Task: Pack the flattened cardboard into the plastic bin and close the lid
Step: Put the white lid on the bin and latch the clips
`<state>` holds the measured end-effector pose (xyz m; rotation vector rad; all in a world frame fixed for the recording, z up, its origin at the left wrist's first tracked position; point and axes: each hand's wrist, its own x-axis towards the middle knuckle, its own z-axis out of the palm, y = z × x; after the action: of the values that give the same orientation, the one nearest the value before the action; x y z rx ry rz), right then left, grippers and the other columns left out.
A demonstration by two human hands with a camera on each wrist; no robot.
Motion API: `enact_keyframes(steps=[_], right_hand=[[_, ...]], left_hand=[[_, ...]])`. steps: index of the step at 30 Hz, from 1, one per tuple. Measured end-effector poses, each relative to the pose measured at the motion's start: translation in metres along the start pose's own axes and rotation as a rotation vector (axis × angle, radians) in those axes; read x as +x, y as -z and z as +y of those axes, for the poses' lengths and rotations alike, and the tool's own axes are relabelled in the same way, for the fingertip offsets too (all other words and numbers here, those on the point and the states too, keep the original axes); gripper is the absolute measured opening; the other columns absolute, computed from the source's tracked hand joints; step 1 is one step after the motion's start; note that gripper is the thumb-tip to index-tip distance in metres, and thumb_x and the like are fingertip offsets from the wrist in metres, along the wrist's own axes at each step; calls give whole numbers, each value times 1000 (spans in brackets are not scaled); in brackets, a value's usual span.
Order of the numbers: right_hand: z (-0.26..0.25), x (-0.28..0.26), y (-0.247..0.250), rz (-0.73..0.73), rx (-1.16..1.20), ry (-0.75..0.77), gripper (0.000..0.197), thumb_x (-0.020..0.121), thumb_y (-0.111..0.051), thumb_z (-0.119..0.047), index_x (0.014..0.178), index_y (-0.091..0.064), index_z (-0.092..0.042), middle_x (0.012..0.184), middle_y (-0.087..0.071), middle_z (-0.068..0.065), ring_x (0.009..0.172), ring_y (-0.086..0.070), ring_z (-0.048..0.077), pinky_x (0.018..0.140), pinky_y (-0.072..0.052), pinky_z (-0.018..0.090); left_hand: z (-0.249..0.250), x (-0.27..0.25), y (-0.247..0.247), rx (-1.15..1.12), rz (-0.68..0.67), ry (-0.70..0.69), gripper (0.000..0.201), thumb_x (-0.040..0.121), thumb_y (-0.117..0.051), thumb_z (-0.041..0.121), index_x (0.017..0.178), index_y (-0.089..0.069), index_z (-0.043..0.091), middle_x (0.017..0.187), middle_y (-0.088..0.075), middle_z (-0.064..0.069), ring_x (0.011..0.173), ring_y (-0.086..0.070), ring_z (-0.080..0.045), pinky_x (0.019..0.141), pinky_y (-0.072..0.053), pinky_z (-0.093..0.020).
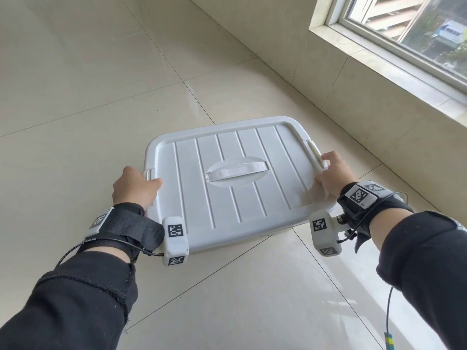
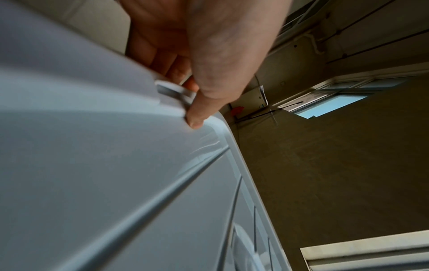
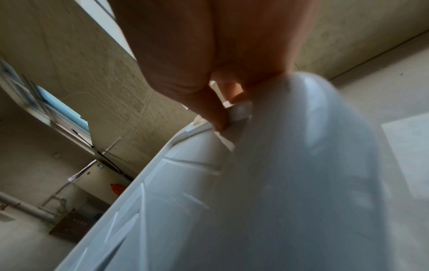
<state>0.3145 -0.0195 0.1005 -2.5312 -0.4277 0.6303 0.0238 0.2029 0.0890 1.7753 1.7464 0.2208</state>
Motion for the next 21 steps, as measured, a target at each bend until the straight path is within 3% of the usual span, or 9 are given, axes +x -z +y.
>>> enact_keyframes(steps=[2,4,9,12,21], right_hand=[[4,-2,-2,23,39,-24,49,88,-42,2,133,-39,-17,97,-49,8,79,-50,25,63,-44,32],[9,-6,-4,49,85,-46,49,87,-40,4,132,-41,-18,97,-49,9,70,-49,22,57,-43,29],[12,-12,-12,79,103,-44,53,85,-33,5,131,-41,-19,85,-52,7,65,-49,20,56,-42,27],[8,-14,-14,69,63,-45,51,86,-31,5,132,-38,-17,71,-44,2,58,-45,17,51,-38,26],[6,-18,-13,56,29,-55,50,87,-33,3,132,-38,-19,70,-45,3,56,-46,18,47,-38,25]], left_hand=[[1,-2,2,-14,-10,16,44,70,-62,32,96,-61,-4,92,-68,-23,79,-63,-37,59,-43,-30],[3,-2,3,-23,-14,26,43,71,-62,28,96,-60,-6,93,-68,-24,79,-62,-38,57,-40,-29],[4,-5,1,-30,15,44,47,75,-59,22,112,-52,-6,110,-64,-26,98,-62,-44,78,-49,-42],[3,-8,-3,-15,48,69,45,83,-57,16,121,-42,-2,123,-56,-26,112,-55,-46,92,-46,-46],[4,-14,-3,-18,53,40,41,86,-56,17,121,-42,-1,124,-55,-27,113,-54,-45,93,-45,-46]])
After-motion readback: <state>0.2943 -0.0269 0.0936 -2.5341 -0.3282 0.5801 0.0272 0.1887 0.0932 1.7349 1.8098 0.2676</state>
